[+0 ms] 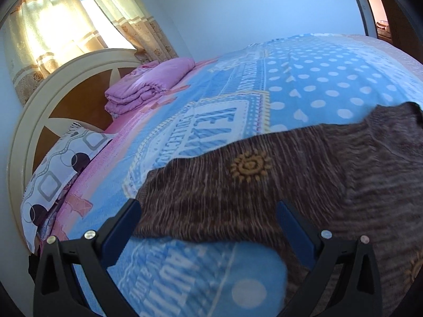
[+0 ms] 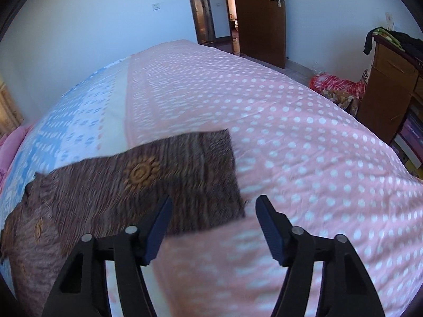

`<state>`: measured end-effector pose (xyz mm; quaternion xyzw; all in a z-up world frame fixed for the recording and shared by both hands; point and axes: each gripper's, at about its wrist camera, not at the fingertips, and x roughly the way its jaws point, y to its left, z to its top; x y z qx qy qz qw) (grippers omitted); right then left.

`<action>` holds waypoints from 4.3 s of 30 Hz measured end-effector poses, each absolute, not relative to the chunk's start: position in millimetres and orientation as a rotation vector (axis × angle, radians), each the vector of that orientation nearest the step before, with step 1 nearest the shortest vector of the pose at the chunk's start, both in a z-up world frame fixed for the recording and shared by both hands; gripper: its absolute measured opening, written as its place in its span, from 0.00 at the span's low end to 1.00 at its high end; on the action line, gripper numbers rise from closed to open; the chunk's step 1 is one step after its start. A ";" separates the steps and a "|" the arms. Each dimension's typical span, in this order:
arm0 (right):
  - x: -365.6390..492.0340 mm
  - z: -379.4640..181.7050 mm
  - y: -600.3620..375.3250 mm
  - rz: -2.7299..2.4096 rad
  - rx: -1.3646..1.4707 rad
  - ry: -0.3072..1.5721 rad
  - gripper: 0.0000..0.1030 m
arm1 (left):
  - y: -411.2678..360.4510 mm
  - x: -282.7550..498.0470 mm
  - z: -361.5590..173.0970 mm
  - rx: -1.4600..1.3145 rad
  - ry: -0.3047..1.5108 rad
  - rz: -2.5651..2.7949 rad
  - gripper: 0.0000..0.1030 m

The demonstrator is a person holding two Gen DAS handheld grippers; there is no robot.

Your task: Fold small clothes

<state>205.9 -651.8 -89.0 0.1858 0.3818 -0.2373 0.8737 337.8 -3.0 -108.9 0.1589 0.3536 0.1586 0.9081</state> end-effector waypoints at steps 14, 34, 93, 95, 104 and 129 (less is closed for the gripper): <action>260.4 -104.9 -651.2 -0.480 0.279 0.909 0.06 | 63.0 379.3 -136.4 0.222 0.803 0.495 1.00; 283.2 -14.0 -542.4 -0.332 0.120 0.804 0.05 | 74.0 373.1 -134.8 0.116 0.762 0.430 1.00; 185.9 -93.7 -400.1 0.033 0.013 0.886 0.57 | 19.4 322.8 -98.7 0.164 0.819 0.181 1.00; 176.0 -99.1 -421.8 -0.012 0.053 0.857 0.57 | -10.6 312.4 -88.8 0.179 0.814 0.099 1.00; 164.8 -128.4 -449.5 -0.065 0.135 0.809 0.61 | -155.7 297.6 -94.1 0.208 0.890 -0.198 0.88; 160.0 -133.9 -431.5 -0.071 0.088 0.799 0.70 | -196.5 310.2 -93.6 0.213 0.853 -0.300 0.05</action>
